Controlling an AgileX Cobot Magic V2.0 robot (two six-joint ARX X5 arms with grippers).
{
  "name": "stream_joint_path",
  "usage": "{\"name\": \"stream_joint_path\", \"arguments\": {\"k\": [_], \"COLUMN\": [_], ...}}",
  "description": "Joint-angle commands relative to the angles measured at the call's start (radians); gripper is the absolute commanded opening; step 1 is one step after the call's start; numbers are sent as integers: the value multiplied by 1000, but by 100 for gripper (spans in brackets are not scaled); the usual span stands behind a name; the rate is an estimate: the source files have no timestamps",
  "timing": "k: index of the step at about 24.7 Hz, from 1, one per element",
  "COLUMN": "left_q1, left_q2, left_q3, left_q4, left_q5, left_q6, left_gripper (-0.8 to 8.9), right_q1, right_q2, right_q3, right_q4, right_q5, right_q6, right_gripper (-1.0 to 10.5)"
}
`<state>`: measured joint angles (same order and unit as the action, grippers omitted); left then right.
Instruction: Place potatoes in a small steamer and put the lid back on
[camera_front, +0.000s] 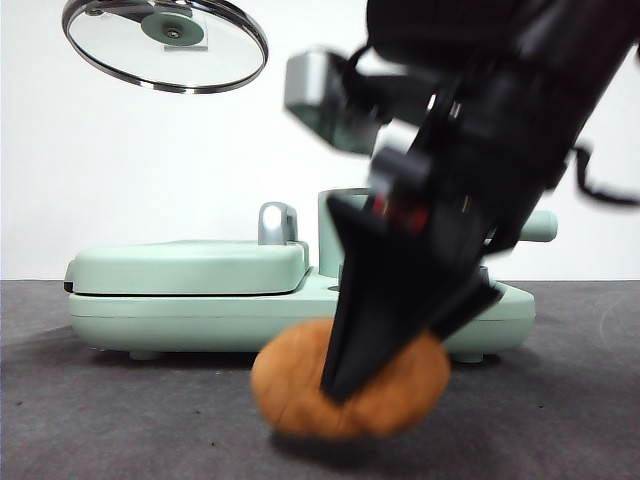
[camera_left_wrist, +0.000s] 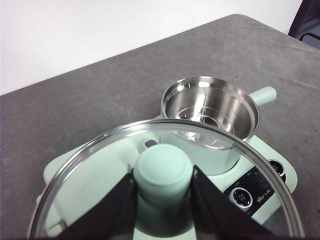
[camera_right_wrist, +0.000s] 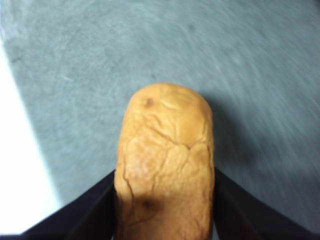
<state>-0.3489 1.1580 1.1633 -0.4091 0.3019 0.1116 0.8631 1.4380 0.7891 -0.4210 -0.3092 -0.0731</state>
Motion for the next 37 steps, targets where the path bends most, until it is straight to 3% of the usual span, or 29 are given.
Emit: {"name": "stream_joint_path", "arguments": {"k": [1,6,10,15,21,37], "left_q1": [-3,-3,-3,-3,-3,-3], "left_q2": [-6,-6,-6,-6,-6,-6], "left_q3": [17,17,17,17,17,17], "left_q4": [31,31,31,31,32,36], "left_q5": [5,5,7,21,21,21], "left_q6": [8,7,5,0,0,0], "left_gripper": [10,10,10,10,10,10], "right_q1": [1,-48,-128,-240,-304,-391], "right_q2": [-63,-126,-103,45,202,441], "right_q3": [72,307,528,786,947,1013], "right_q4": [-116,-514,-667,-671,-634,-434], "right_q5": [12,133,162,209,228,239], "right_q6": [116,187,137,51,11,-26], "right_gripper": [221,221,221,221,221,221]}}
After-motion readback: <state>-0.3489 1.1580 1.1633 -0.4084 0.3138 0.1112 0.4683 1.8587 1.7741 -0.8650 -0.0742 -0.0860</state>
